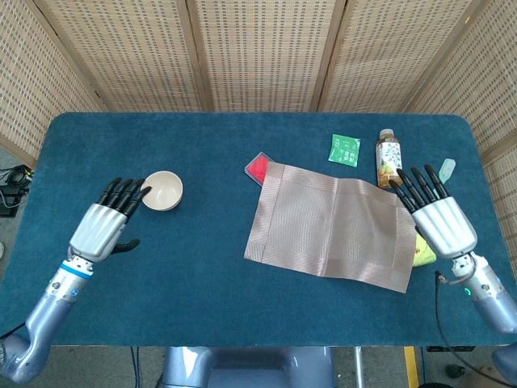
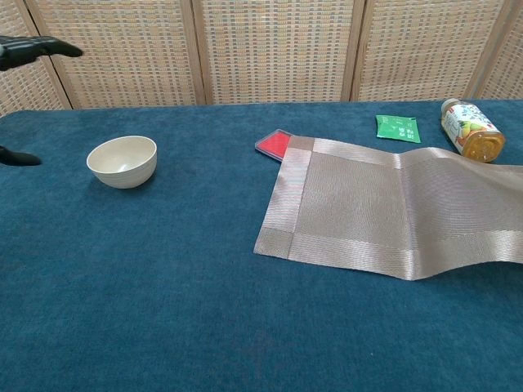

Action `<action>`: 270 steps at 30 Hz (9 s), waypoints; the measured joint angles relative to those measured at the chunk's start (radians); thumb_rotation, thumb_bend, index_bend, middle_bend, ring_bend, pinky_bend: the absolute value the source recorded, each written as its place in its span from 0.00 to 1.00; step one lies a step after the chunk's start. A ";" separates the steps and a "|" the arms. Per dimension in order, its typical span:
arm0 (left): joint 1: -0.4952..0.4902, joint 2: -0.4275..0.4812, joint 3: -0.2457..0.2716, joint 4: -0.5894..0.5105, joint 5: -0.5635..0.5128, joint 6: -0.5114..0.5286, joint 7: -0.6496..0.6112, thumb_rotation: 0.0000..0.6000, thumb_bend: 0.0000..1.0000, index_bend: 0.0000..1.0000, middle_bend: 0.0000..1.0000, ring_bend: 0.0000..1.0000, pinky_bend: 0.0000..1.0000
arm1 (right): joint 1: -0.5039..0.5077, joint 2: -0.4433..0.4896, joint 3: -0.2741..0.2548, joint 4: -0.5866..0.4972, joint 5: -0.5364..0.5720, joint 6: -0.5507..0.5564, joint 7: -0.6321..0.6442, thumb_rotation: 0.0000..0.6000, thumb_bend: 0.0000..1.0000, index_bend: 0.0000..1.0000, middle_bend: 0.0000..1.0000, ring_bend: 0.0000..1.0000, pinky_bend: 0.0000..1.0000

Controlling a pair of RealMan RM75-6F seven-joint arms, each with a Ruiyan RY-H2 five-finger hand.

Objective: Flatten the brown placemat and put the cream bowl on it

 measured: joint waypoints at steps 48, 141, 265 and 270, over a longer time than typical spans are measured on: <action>-0.574 -0.632 0.052 0.719 0.114 -0.445 -0.170 1.00 0.00 0.19 0.00 0.00 0.00 | -0.208 -0.142 0.070 -0.079 0.068 0.146 0.108 1.00 0.00 0.00 0.00 0.00 0.00; -0.245 -0.142 0.326 0.031 0.163 -0.175 0.177 1.00 0.47 0.79 0.00 0.00 0.00 | -0.249 -0.102 0.051 -0.177 -0.075 0.202 0.123 1.00 0.00 0.02 0.00 0.00 0.00; -0.353 -0.147 0.159 0.044 0.100 -0.340 -0.027 1.00 0.41 0.69 0.00 0.00 0.00 | -0.253 -0.089 0.067 -0.183 -0.050 0.181 0.141 1.00 0.00 0.02 0.00 0.00 0.00; -0.370 -0.149 0.174 -0.030 0.095 -0.409 0.091 1.00 0.41 0.69 0.00 0.00 0.00 | -0.254 -0.088 0.065 -0.184 -0.052 0.181 0.144 1.00 0.00 0.02 0.00 0.00 0.00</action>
